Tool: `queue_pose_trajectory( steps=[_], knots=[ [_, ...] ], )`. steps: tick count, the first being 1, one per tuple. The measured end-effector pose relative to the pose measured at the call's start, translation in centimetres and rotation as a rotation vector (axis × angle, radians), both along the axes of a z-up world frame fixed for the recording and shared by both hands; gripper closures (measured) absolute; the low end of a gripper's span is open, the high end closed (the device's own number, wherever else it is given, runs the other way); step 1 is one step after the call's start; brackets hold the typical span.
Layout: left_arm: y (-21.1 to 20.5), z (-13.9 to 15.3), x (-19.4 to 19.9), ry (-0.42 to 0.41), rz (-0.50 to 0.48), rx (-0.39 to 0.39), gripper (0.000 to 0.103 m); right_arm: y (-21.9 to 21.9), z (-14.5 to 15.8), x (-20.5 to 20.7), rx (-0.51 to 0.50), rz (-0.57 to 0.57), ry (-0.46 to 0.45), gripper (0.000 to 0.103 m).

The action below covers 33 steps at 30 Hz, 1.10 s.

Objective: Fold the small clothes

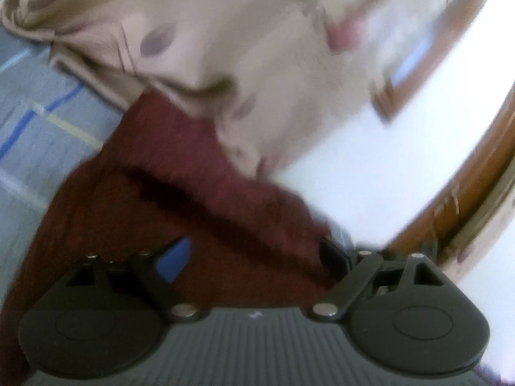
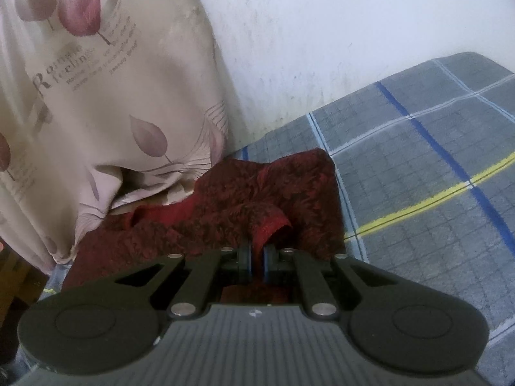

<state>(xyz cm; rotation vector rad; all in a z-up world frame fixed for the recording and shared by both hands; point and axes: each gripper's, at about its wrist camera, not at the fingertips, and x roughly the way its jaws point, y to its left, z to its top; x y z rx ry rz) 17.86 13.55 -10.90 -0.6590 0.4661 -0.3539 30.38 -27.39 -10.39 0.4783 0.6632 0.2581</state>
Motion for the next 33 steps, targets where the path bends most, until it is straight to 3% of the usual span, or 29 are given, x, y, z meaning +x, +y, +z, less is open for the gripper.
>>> queue_pose_trajectory(
  steps=[4, 7, 10, 12, 15, 20, 25, 26, 27, 29, 33],
  knots=[
    [0.3, 1.3, 3.5, -0.030, 0.032, -0.059, 0.015, 0.8, -0.4, 0.5, -0.018, 0.029, 0.008, 0.090],
    [0.0, 1.4, 6.8, -0.022, 0.063, 0.031, 0.015, 1.0, -0.8, 0.7, -0.017, 0.036, 0.009, 0.090],
    [0.9, -0.2, 9.3, 0.030, 0.092, 0.033, 0.015, 0.7, -1.0, 0.7, 0.011, 0.030, 0.012, 0.090],
    [1.5, -0.8, 9.9, 0.036, 0.113, 0.033, 0.015, 0.6, -1.1, 0.7, 0.012, 0.032, 0.015, 0.093],
    [1.5, -1.1, 10.5, 0.055, 0.148, 0.147, 0.015, 0.4, -1.4, 1.1, 0.018, 0.024, 0.040, 0.097],
    [2.7, -1.8, 10.9, 0.056, 0.139, 0.101, 0.015, 1.3, -1.4, 0.8, -0.042, 0.012, 0.028, 0.097],
    [2.8, -0.4, 10.8, 0.073, 0.111, 0.154, 0.015, 1.7, -1.0, 1.0, -0.081, 0.021, 0.025, 0.096],
    [3.1, 0.3, 10.2, 0.070, 0.108, 0.152, 0.015, 1.6, -0.7, 0.7, -0.083, 0.021, 0.022, 0.092],
    [3.6, 1.0, 9.4, 0.063, 0.103, 0.153, 0.015, 1.3, 0.0, 0.1, -0.075, 0.006, 0.014, 0.077],
    [4.9, 2.3, 7.5, 0.059, 0.076, 0.148, 0.015, 0.4, 1.8, -2.4, -0.027, -0.025, -0.053, 0.061],
    [7.6, 3.4, 3.2, 0.131, -0.015, 0.105, 0.015, -1.0, 5.1, -9.9, 0.023, 0.052, -0.123, 0.052]
  ],
)
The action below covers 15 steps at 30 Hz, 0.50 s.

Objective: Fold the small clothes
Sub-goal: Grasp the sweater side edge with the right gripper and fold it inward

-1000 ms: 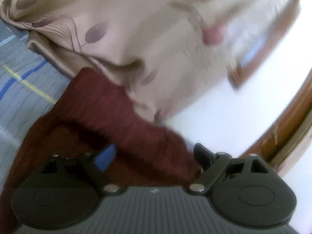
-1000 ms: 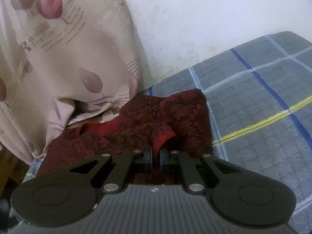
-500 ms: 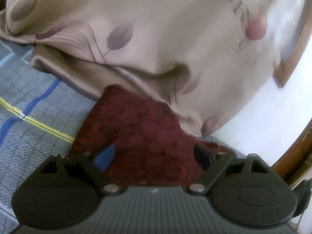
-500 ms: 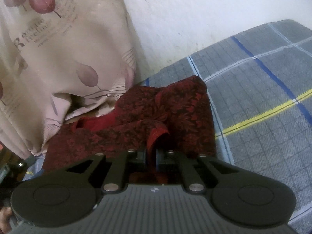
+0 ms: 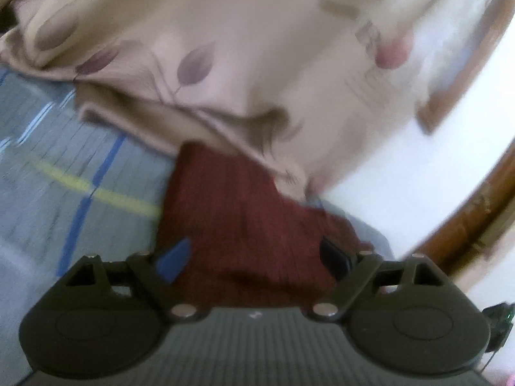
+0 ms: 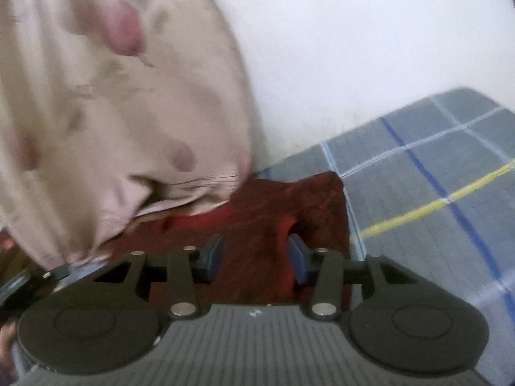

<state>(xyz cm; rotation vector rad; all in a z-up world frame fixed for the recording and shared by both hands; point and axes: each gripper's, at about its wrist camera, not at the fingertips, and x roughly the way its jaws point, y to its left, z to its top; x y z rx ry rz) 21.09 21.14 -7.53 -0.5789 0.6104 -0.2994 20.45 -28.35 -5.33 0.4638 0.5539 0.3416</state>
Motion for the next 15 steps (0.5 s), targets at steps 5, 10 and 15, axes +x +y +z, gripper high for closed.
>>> queue_pose_trajectory(
  steps=[5, 10, 15],
  knots=[
    [1.5, -0.1, -7.9, 0.036, -0.080, 0.027, 0.015, -1.3, 0.7, -12.1, 0.016, 0.082, -0.004, 0.027],
    [1.6, -2.1, -15.7, 0.091, -0.161, 0.012, 0.015, -3.3, -1.1, -21.2, 0.041, 0.045, 0.068, 0.027],
    [2.0, -4.6, -19.7, 0.148, -0.182, -0.035, 0.015, -3.4, -3.3, -24.9, 0.067, 0.031, 0.136, 0.027]
  ],
)
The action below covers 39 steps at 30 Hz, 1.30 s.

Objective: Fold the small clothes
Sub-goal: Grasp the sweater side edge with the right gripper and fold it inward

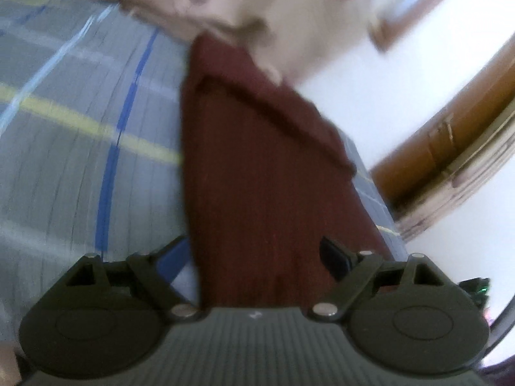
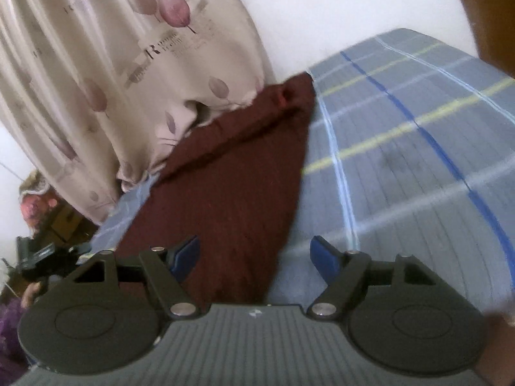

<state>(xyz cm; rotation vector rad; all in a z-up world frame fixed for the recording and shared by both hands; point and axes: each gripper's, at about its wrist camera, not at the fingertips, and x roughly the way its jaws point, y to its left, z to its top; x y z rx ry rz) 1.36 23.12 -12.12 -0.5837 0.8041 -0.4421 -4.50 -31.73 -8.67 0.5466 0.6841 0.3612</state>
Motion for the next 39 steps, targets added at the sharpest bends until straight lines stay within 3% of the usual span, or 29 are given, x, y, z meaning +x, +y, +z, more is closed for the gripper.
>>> queue_pose_trajectory(
  steps=[3, 7, 10, 12, 16, 17, 19, 20, 21, 23, 26, 29, 36, 39],
  knots=[
    [0.5, -1.2, -1.8, -0.015, -0.007, -0.076, 0.015, 0.8, -0.9, -0.4, 0.042, 0.020, 0.029, 0.028],
    [0.9, -2.3, -2.2, 0.020, -0.051, -0.194, 0.015, 2.9, -1.5, -0.5, 0.007, 0.080, 0.048, 0.037],
    [0.2, -3.1, -2.4, 0.039, -0.091, -0.223, 0.015, 3.3, -2.0, -0.9, 0.065, 0.078, 0.049, 0.038],
    [-0.3, -3.9, -2.3, 0.069, -0.116, -0.260, 0.015, 3.8, -2.7, -0.7, 0.122, 0.108, 0.078, 0.050],
    [-1.2, -5.5, -1.7, 0.116, -0.094, -0.350, 0.015, 3.7, -4.4, -0.3, 0.253, 0.113, 0.134, 0.054],
    [-1.4, -5.5, -1.7, 0.113, -0.084, -0.359, 0.015, 3.4, -4.6, -0.2, 0.300, 0.100, 0.143, 0.060],
    [-1.9, -5.3, -1.9, 0.093, -0.070, -0.346, 0.016, 3.0, -4.9, -0.3, 0.350, 0.083, 0.144, 0.069],
    [-2.2, -5.1, -2.1, 0.082, -0.067, -0.332, 0.023, 2.7, -5.0, -0.4, 0.354, 0.070, 0.150, 0.077],
    [-2.6, -4.7, -2.2, 0.066, -0.069, -0.307, 0.050, 2.4, -5.1, -0.5, 0.358, 0.053, 0.158, 0.086],
    [-3.2, -3.2, -2.6, 0.026, -0.051, -0.216, 0.078, 2.3, -4.6, -0.9, 0.368, 0.035, 0.131, 0.087],
    [-3.0, -0.9, -3.3, -0.076, -0.037, -0.177, 0.080, 2.1, -2.0, -1.6, 0.371, 0.041, 0.033, 0.087],
    [-3.5, 0.1, -3.6, -0.107, -0.032, -0.120, 0.080, 2.1, -0.1, -1.4, 0.303, 0.053, -0.021, 0.087],
    [-3.9, -1.9, -4.7, -0.061, 0.029, -0.034, 0.089, 3.0, -2.4, -1.7, 0.145, 0.054, 0.050, 0.087],
    [-3.6, -0.3, -5.6, -0.129, 0.047, -0.053, 0.090, 2.5, -2.5, -2.3, 0.186, 0.033, 0.043, 0.088]
  ],
)
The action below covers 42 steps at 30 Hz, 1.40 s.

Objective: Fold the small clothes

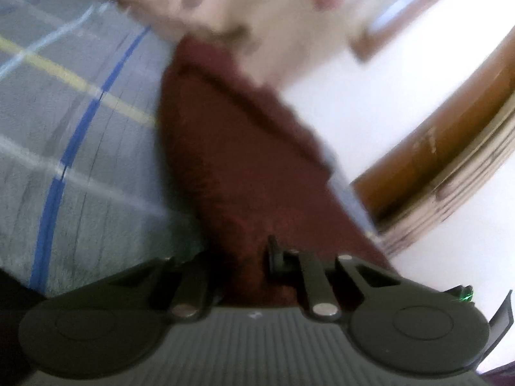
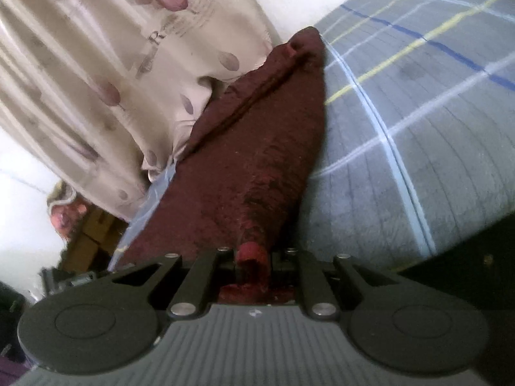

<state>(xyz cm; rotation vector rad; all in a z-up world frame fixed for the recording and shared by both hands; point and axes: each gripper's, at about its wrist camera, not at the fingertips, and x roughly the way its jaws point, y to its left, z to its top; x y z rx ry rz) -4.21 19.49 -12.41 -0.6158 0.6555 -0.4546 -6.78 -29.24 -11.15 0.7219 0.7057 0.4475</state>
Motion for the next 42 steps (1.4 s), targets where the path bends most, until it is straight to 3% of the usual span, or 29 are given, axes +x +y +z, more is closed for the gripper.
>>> queue_pose_trajectory(
  steps=[5, 8, 11, 14, 19, 23, 26, 28, 29, 31, 32, 33, 36, 38, 42],
  knots=[
    [-0.7, 3.6, -1.1, -0.153, -0.021, 0.069, 0.090, -0.2, 3.3, -0.3, 0.022, 0.002, -0.100, 0.088],
    [-0.8, 2.5, -1.1, -0.116, -0.027, 0.064, 0.090, -0.6, 3.4, -0.4, 0.028, -0.004, -0.112, 0.088],
    [-1.1, 1.3, -1.5, -0.088, -0.021, 0.075, 0.090, -1.0, 1.7, -0.9, 0.046, -0.022, -0.058, 0.088],
    [-0.6, 1.1, -2.3, -0.102, -0.003, 0.048, 0.090, -1.2, 0.7, -1.4, 0.083, -0.047, -0.040, 0.089],
    [-0.4, 2.1, -3.5, -0.141, 0.001, 0.039, 0.090, -1.1, 2.2, -2.3, 0.083, -0.037, -0.091, 0.090],
    [-0.3, 1.6, -3.7, -0.127, -0.016, 0.053, 0.091, -1.2, 3.1, -3.0, 0.081, -0.035, -0.114, 0.090],
    [-0.2, 0.9, -3.2, -0.105, -0.029, 0.048, 0.090, -1.5, 2.4, -2.8, 0.045, -0.035, -0.074, 0.090],
    [0.3, 0.4, -2.6, -0.066, -0.034, 0.004, 0.088, -2.3, 1.5, -2.5, 0.075, -0.044, -0.037, 0.090],
    [0.6, 0.1, -2.2, -0.042, -0.028, -0.020, 0.082, -2.6, 1.3, -2.3, 0.089, -0.033, -0.031, 0.090],
    [0.9, -0.3, -1.7, -0.005, -0.026, -0.034, 0.058, -2.9, 1.3, -2.0, 0.071, -0.050, -0.018, 0.084],
    [1.0, -0.4, -1.6, 0.000, -0.016, -0.029, 0.035, -2.9, 1.3, -1.8, 0.082, -0.036, -0.010, 0.076],
    [1.0, -0.5, -1.6, -0.007, -0.003, -0.023, 0.022, -3.1, 1.2, -1.5, 0.092, -0.033, -0.002, 0.064],
    [0.9, -0.7, -1.1, -0.005, -0.009, -0.029, 0.021, -3.4, 1.2, -0.9, 0.110, -0.043, -0.004, 0.042],
    [0.8, -1.0, -0.5, 0.007, -0.015, -0.046, 0.021, -4.0, 0.8, -0.3, 0.154, -0.060, 0.027, 0.033],
    [-0.3, -1.5, 1.0, 0.030, -0.057, -0.023, 0.021, -4.1, -0.7, 0.9, 0.204, -0.063, 0.084, 0.035]
  ],
)
